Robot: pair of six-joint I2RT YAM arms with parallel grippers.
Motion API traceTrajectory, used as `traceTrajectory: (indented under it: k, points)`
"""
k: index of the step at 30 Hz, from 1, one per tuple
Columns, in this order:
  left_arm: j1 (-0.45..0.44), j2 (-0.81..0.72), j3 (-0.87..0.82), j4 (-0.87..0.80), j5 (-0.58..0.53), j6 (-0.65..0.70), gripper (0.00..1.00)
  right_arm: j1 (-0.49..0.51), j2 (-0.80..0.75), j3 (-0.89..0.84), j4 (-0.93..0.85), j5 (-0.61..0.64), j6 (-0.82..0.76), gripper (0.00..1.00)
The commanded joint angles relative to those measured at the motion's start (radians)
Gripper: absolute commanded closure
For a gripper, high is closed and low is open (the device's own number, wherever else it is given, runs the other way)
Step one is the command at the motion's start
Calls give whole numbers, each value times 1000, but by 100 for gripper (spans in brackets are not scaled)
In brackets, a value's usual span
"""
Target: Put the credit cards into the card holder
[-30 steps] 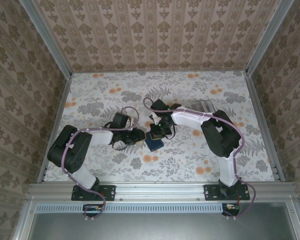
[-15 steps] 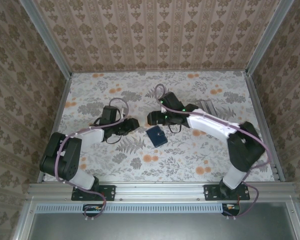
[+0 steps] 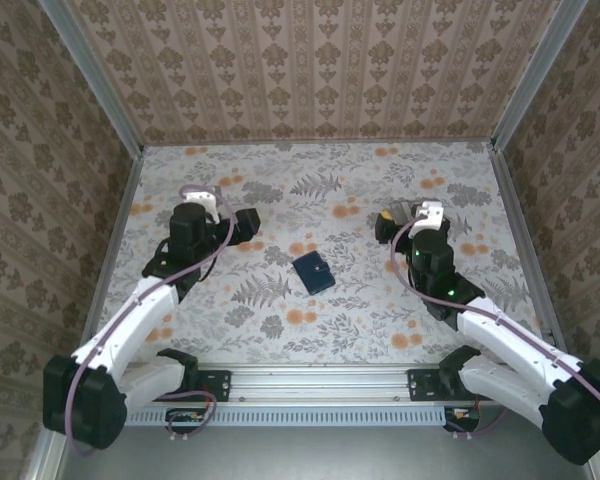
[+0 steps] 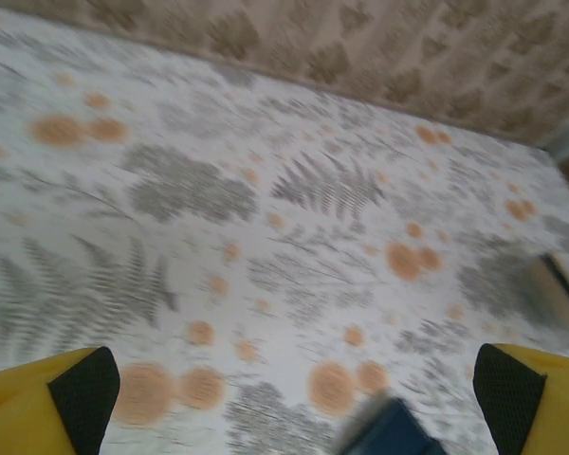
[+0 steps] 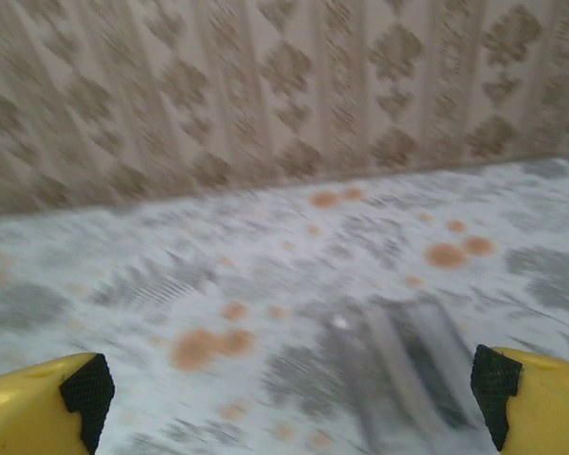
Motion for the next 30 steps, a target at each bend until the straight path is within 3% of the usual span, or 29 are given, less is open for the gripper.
traceTrajectory:
  k: [1, 4, 7, 9, 11, 12, 13, 16, 17, 23, 25, 28, 30]
  points:
    - [-5, -62, -85, -15, -328, 148, 0, -53, -2, -64, 124, 29, -155, 0]
    - [14, -80, -200, 156, -441, 155, 0, -125, 61, -91, 147, -57, -110, 0]
    - [60, -24, -321, 430, -332, 316, 0, -139, 104, -112, 224, -59, -112, 0]
    - [75, -23, -302, 398, -239, 453, 0, -158, 150, -131, 343, -51, -188, 0]
    - [109, -6, -304, 443, -227, 518, 0, -213, 235, -117, 382, -73, -204, 0]
    - [149, 16, -310, 480, -190, 529, 0, -237, 283, -108, 425, -103, -224, 0]
    - [191, 41, -312, 496, -137, 533, 0, -237, 290, -77, 355, -114, -251, 0]
    - [332, 139, -310, 553, 66, 490, 0, -275, 364, -90, 503, -152, -314, 0]
    - [358, 176, -326, 609, 97, 473, 0, -292, 361, -69, 450, -160, -289, 0]
    - [412, 326, -346, 798, 139, 480, 0, -373, 366, -88, 399, -315, -208, 0]
    - [413, 371, -337, 836, 122, 478, 0, -407, 389, -88, 385, -442, -174, 0]
    - [427, 460, -307, 858, 130, 466, 0, -406, 395, -85, 393, -458, -206, 0]
    - [428, 504, -314, 914, 137, 471, 0, -412, 442, -103, 509, -447, -236, 0]
